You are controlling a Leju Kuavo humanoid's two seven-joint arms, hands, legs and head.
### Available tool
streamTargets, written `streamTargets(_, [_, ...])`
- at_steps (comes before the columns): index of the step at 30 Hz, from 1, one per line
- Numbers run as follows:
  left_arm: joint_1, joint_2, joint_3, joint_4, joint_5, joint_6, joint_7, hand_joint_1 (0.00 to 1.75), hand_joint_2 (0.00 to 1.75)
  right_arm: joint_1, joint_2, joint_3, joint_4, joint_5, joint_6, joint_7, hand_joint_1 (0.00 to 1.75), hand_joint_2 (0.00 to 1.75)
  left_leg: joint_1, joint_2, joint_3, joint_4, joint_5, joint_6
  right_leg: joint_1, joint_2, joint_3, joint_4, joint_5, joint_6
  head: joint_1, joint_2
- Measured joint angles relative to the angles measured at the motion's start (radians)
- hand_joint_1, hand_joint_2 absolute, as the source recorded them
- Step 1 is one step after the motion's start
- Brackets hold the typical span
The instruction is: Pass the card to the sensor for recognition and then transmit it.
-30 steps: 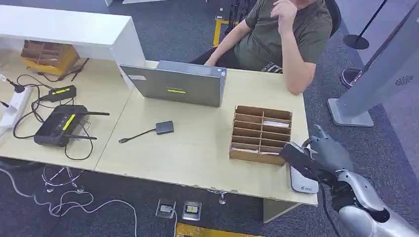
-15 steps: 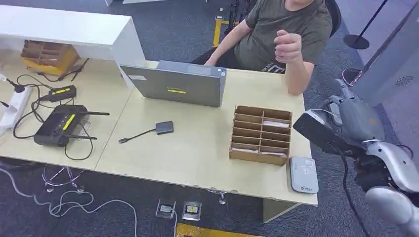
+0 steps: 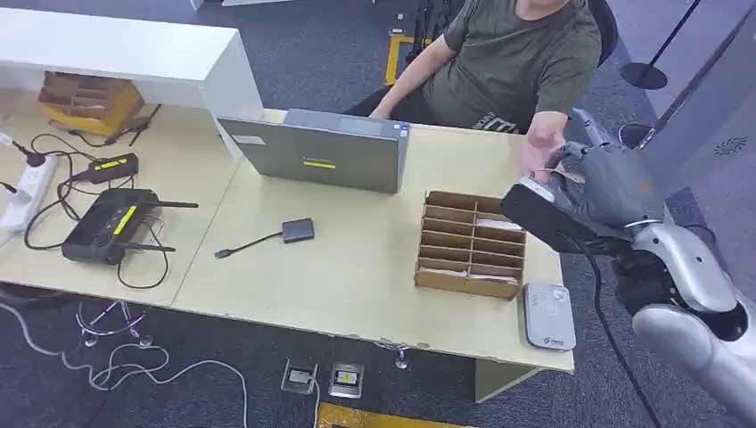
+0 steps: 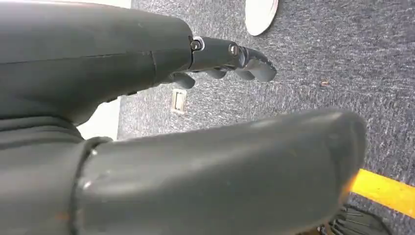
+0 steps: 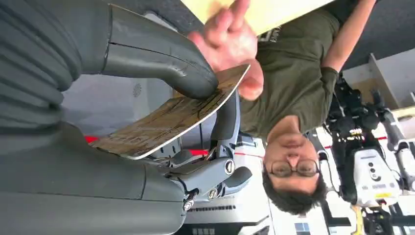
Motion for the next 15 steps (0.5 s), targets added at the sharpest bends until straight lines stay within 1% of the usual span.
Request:
streamTargets(7, [-0.005, -0.005, -0.002, 0.0, -0.006, -0.004, 0.0, 0.0, 0.0, -0.072, 0.039, 0.035, 0.078, 0.002, 0.02, 0.005, 1.75, 1.75, 0.0, 0.0, 0.0, 0.0, 0.0, 0.0, 0.0, 0.0, 0.0, 0.0, 0.0, 0.0, 0.0, 0.0])
streamTargets(15, [-0.006, -0.012, -0.018, 0.0, -0.014, 0.01, 0.0, 0.0, 0.0, -0.113, 0.054, 0.073, 0.161, -0.02, 0.011, 0.02, 1.75, 1.75, 0.0, 0.0, 0.0, 0.0, 0.0, 0.0, 0.0, 0.0, 0.0, 0.0, 0.0, 0.0, 0.0, 0.0])
